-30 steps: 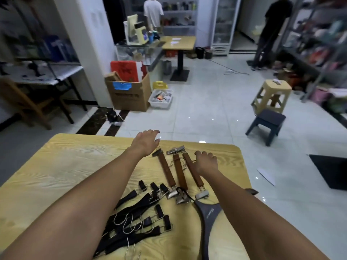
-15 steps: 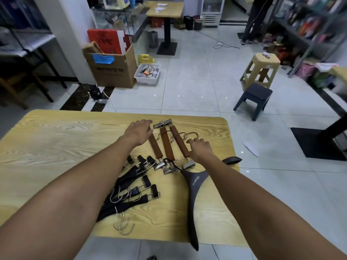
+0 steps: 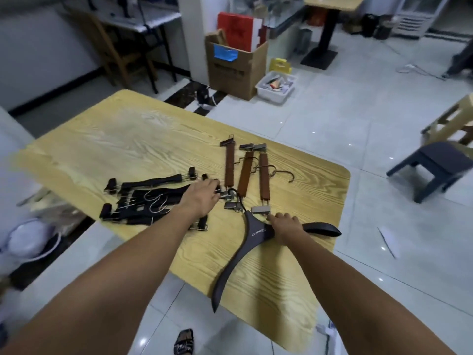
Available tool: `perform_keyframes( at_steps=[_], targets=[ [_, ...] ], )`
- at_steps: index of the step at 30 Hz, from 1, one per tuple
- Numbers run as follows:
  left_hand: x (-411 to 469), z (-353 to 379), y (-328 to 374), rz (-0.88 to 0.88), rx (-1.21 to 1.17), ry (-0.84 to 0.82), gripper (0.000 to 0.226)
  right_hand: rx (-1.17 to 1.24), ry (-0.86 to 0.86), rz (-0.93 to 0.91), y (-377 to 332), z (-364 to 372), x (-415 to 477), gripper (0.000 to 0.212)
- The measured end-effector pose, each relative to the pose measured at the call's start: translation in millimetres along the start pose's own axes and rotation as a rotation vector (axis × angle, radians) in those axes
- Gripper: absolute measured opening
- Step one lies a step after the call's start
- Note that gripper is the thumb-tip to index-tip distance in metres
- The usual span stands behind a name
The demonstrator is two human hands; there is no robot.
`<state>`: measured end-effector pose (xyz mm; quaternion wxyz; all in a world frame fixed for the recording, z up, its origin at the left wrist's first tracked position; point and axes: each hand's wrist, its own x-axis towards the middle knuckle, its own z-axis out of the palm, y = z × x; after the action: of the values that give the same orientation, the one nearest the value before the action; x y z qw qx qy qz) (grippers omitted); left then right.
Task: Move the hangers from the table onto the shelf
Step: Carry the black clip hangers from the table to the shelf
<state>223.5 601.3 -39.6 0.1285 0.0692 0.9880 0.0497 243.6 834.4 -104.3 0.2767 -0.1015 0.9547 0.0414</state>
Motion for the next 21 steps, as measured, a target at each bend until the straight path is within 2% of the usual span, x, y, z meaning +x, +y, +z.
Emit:
perform_keyframes(
  at_steps=[3, 6, 10, 15, 21],
  targets=[
    [-11.2, 10.1, -14.2, -0.055, 0.020, -0.014, 0.048, -0.068, 0.054, 0.001, -1.4, 14.5, -2.6, 0.043],
    [-15.3, 13.5, -21.4, -0.104, 0.009, -0.017, 0.048, -0.090, 0.141, 0.028, -0.9, 23.4, -3.5, 0.037],
    [-17.1, 12.7, -18.9, -0.123, 0.019, -0.013, 0.048, -0.104, 0.116, -0.002, 0.9, 24.0, -6.2, 0.034],
    [-19.5, -5.4, -8.0, -0.120, 0.012, 0.014, 0.049, -0.137, 0.202, -0.079, 2.7, -5.4, -15.3, 0.036],
    [-21.4, -49.0, -11.6, -0.116, 0.028, 0.102, 0.049, 0.003, 0.313, -0.050, 5.0, -68.2, -21.5, 0.032]
  ],
)
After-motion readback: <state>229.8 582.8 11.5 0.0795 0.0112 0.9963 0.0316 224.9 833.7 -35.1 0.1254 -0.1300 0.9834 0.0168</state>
